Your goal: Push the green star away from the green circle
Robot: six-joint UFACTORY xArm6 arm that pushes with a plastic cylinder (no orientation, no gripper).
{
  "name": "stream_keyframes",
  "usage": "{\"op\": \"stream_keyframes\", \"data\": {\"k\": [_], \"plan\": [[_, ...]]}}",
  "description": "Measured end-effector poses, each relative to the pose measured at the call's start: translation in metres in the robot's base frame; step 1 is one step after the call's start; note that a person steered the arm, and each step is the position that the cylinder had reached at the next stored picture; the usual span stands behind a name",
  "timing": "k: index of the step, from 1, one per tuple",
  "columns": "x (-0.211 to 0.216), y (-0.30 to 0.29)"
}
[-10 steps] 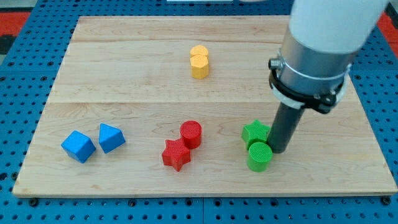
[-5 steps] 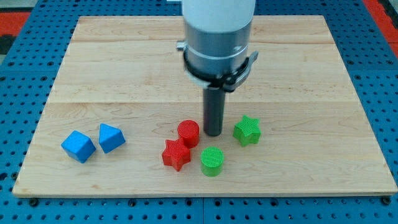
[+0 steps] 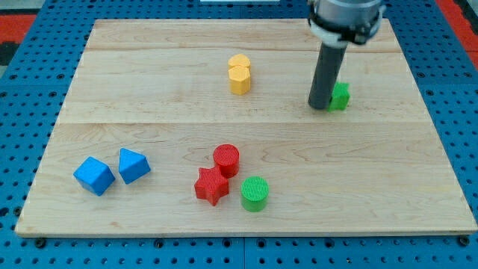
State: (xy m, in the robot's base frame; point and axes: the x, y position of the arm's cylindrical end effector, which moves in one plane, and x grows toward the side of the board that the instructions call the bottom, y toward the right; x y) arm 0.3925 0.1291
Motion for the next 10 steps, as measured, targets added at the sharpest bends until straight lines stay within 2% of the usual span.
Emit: {"op": "stream_keyframes", "data": {"k": [1,2,3,4,5,6,7,8,9,10], "plan": [[0.054,0.051],[0.073,0.057],[0.031,0.059],[0.028,-0.039],[0.032,-0.029],[0.047,0.005],[0.040,0.084],[-0.006,0.068],[-0.035,-0.029],[-0.033,-0.046]]}}
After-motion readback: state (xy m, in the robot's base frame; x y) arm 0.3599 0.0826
